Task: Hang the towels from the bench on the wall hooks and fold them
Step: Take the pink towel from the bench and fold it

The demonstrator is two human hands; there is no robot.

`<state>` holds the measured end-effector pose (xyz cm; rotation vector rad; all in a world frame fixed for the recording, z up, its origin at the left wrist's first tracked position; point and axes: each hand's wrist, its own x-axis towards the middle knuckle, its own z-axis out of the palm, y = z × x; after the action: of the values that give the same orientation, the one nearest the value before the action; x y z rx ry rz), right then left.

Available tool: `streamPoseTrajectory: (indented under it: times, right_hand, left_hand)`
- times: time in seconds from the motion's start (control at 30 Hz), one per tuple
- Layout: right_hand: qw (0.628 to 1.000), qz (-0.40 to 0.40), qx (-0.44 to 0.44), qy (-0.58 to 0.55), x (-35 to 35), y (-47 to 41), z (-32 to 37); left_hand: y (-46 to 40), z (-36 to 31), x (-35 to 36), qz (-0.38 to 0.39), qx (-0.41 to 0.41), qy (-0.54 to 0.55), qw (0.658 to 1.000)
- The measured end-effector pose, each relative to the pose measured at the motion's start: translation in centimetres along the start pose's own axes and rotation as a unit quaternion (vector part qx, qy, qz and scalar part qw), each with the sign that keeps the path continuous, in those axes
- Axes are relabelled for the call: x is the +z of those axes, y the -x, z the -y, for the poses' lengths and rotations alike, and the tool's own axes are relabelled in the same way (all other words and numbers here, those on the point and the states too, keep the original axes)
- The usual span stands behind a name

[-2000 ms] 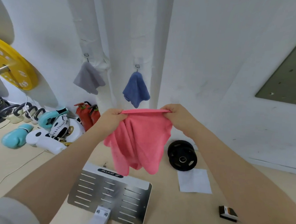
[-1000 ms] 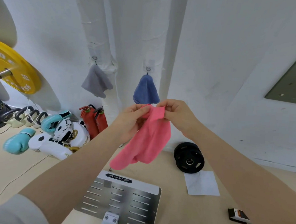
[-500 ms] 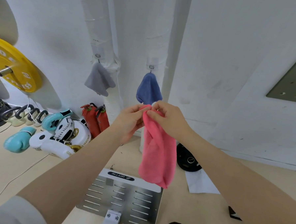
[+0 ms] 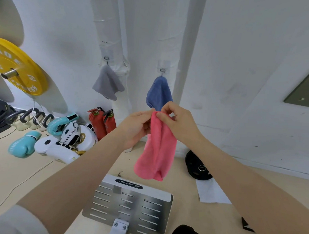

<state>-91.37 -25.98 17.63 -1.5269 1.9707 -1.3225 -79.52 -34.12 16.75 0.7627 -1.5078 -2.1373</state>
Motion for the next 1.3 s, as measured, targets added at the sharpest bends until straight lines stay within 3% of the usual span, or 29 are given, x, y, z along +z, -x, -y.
streamPoseTrajectory:
  times: [0.07,0.13,0.23,0.33,0.53,0.63,0.73,0.83,0.97,1.07,1.17,1.23,1.3]
  right_hand:
    - [0.999,0.010,-0.015,0.047,0.1,-0.1,0.0]
    - [0.994,0.028,-0.013,0.106,0.3,-0.3,-0.2]
    - [0.997,0.034,0.024,0.067,0.4,-0.4,-0.3]
    - [0.998,-0.003,0.059,-0.018,0.3,-0.5,-0.3]
    - [0.999,-0.016,0.038,0.001,-0.3,-0.4,-0.4]
    - [0.995,0.056,0.059,-0.059,-1.6,-0.5,-0.6]
    - [0.971,0.194,0.076,-0.116,-3.3,-0.4,-1.1]
    - [0.933,0.303,0.128,-0.147,-4.0,0.1,-1.9]
    - [0.897,0.377,0.205,-0.110,-4.5,0.5,-2.2]
    - [0.914,0.335,0.204,0.106,-4.2,-0.2,-2.9]
    - [0.926,0.211,0.134,0.284,-3.4,-0.9,-4.3]
    - [0.938,0.138,0.113,0.298,-3.4,-0.9,-4.6]
    - [0.946,0.112,0.099,0.287,-3.3,-0.7,-4.7]
  left_hand:
    - [0.0,-0.3,-0.1,-0.017,0.001,-0.033,0.999]
    - [0.1,-0.9,-0.2,-0.053,0.010,-0.137,0.989]
    - [0.1,-1.6,-0.5,-0.084,0.021,-0.290,0.953]
    - [0.4,-1.8,-0.2,-0.062,0.003,-0.242,0.968]
    - [1.1,-1.6,0.5,-0.009,0.057,-0.250,0.967]
    - [0.9,-2.0,0.3,-0.009,0.057,-0.263,0.963]
    - [0.5,-2.4,0.1,-0.032,0.084,-0.313,0.946]
    - [-0.3,-2.3,-0.2,-0.093,0.133,-0.350,0.923]
    - [-1.2,-2.1,-0.1,-0.172,0.153,-0.321,0.919]
    - [-0.7,-1.8,0.4,-0.124,0.147,-0.231,0.954]
    - [-0.7,-2.0,0.6,-0.089,0.096,-0.229,0.965]
    - [-1.1,-2.4,0.5,-0.089,0.000,-0.231,0.969]
    - [-0.8,-2.1,0.5,-0.087,-0.059,-0.348,0.931]
